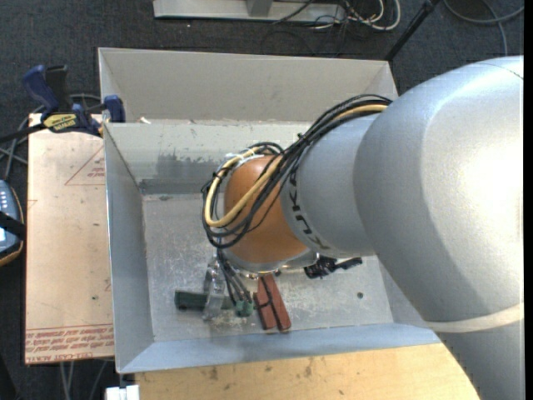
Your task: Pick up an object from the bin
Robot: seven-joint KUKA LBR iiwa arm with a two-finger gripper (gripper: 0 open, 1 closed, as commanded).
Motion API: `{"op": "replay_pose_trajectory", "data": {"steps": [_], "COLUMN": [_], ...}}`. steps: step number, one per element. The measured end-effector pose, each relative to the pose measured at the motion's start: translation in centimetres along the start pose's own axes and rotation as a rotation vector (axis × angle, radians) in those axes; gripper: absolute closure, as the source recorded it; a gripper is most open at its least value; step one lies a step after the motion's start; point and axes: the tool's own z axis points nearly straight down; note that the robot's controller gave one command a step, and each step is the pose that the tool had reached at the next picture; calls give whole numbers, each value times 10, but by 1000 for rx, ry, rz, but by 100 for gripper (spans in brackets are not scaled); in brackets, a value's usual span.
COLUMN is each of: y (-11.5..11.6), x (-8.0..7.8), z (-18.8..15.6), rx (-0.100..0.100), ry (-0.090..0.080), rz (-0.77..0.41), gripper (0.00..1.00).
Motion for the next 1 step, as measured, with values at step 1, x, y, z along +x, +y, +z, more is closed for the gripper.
{"op": "replay_pose_trajectory", "data": {"steps": [1], "y": [0], "x": [0], "z": [0], "rx": [0], "ry": [0], "rz": [0], "gripper": [100]}}
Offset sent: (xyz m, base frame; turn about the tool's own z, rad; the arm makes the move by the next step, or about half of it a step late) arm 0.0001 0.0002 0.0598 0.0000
